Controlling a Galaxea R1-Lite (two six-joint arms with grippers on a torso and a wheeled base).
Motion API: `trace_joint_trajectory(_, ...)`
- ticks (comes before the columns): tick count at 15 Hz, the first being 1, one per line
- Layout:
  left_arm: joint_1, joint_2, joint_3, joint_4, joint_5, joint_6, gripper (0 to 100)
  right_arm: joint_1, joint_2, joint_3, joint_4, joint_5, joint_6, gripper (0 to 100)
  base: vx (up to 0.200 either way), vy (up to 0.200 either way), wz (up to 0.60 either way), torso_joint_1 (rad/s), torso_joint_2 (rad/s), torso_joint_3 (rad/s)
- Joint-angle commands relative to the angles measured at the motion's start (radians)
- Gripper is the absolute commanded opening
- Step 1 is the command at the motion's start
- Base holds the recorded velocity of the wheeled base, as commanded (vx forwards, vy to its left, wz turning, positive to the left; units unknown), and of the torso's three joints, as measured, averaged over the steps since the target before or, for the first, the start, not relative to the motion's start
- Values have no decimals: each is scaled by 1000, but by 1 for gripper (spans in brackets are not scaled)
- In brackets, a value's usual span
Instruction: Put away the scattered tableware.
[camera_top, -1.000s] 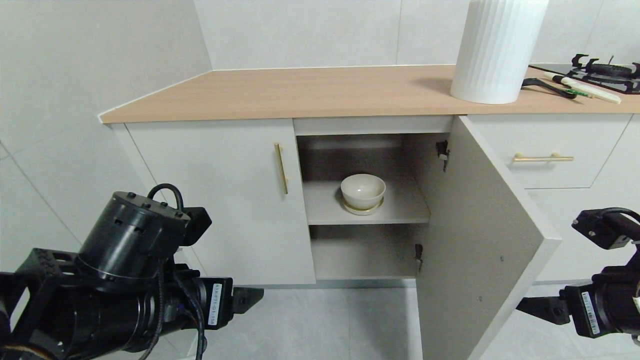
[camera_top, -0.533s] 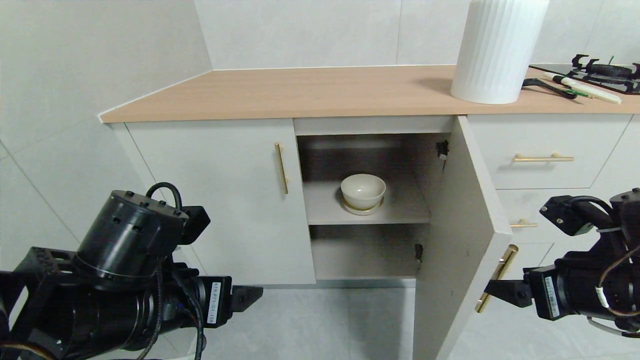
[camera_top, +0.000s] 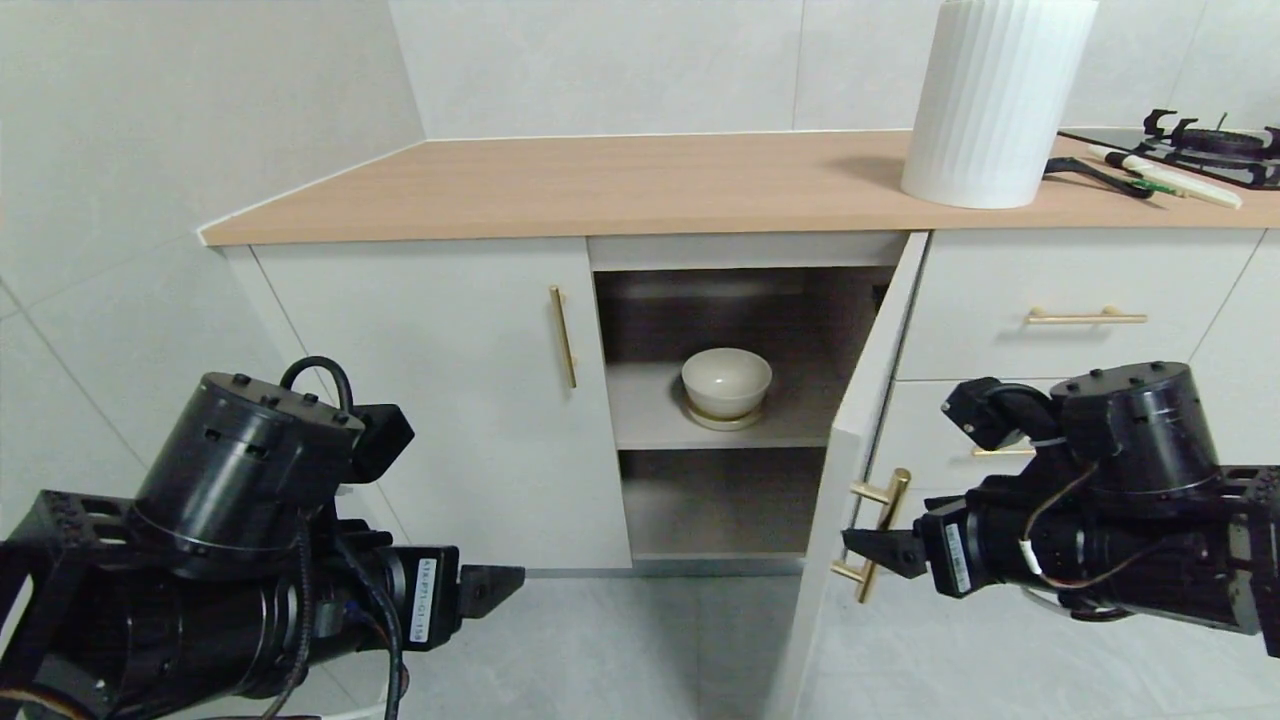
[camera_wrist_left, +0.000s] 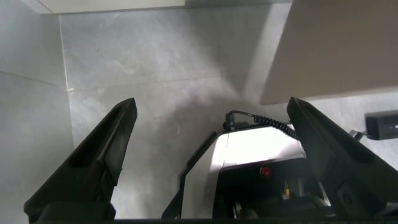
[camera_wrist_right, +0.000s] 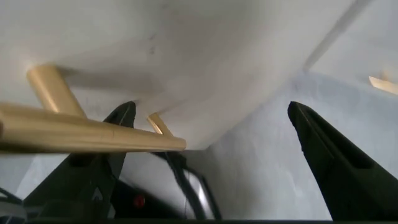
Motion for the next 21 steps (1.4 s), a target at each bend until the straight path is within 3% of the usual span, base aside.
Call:
trace_joint_trajectory(1, 0, -4, 0, 0, 0, 0, 100, 25, 108, -54, -14, -8, -14, 100, 0, 0, 0, 0, 0, 0)
trace_joint_trajectory(5, 0, -5, -2, 0, 2, 0, 100, 55, 168, -86, -86, -5, -14, 100, 0, 0, 0, 0, 0, 0)
trace_joint_trajectory(8, 2, -16, -5, 0, 2, 0, 100, 69, 238, -82, -257, -6, -12, 100, 0, 0, 0, 0, 0, 0)
trace_joint_trajectory(18, 2, -15, -8, 1, 5, 1, 100, 95, 360, -83, -521, -17, 59, 100, 0, 0, 0, 0, 0, 0)
trace_joint_trajectory(21, 0, -10, -6, 1, 28, 1, 100, 97, 373, -82, -557, -17, 88, 100, 200, 0, 0, 1, 1, 4)
